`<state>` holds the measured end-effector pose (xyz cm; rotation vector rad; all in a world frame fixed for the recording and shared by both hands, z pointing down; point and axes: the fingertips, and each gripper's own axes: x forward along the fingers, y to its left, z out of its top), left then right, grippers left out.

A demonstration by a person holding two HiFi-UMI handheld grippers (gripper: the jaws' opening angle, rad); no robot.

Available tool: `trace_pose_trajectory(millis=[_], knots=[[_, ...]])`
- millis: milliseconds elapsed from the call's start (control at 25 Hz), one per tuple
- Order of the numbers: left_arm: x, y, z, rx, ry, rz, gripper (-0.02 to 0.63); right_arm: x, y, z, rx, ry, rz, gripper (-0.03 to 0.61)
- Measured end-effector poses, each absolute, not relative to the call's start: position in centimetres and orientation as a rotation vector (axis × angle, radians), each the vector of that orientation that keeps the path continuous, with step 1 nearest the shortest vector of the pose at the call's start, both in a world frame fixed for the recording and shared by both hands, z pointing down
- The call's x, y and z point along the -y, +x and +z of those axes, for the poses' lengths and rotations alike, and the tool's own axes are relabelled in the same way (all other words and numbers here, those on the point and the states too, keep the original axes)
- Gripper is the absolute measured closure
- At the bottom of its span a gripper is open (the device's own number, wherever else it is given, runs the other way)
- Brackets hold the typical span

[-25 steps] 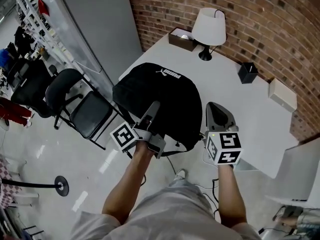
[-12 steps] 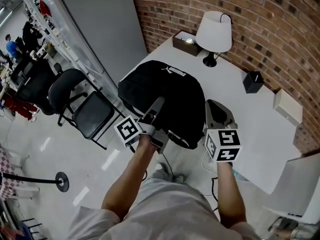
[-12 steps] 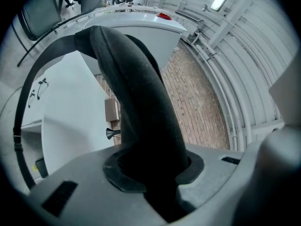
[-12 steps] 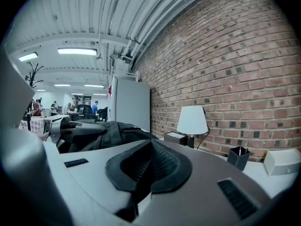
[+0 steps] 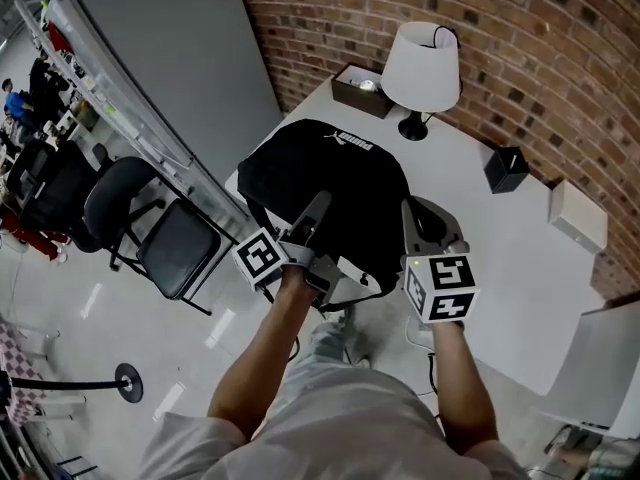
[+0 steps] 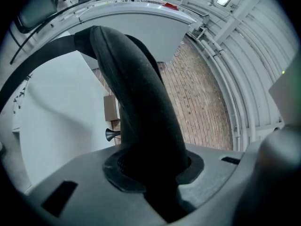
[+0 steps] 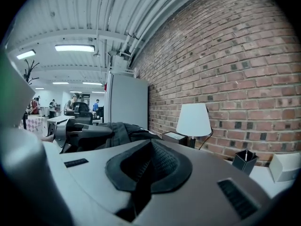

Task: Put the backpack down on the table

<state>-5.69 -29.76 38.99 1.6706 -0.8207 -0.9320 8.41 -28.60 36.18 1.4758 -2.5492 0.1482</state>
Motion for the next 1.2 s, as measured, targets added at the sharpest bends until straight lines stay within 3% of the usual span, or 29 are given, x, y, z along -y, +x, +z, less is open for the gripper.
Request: trace_pose_trajectory(millis=[1200], knots=[[51.0, -9.0, 48.0, 0.661, 1.581, -0.738, 0.505, 46.6, -0.3, 39.9, 2.311, 1.594, 0.195, 0.577]])
